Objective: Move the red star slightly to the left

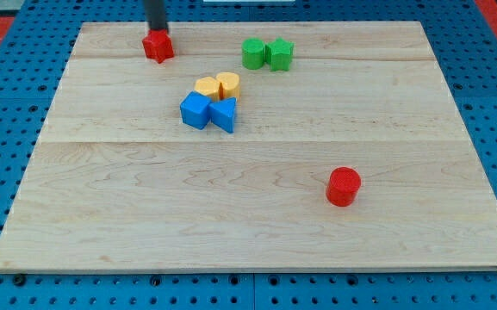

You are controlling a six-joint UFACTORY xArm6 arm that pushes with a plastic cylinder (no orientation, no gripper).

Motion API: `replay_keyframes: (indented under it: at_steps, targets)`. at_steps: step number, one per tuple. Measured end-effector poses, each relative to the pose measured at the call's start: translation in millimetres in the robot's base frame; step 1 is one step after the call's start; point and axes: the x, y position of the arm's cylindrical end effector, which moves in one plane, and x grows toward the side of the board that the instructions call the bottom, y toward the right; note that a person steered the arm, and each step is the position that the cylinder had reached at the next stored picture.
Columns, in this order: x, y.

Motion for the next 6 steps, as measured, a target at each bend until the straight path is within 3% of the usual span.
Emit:
replay_keyframes:
  at_steps: [1, 3, 5, 6]
  targets:
    - [22, 36]
    - [29, -39]
    - [105, 20]
    - [119, 51]
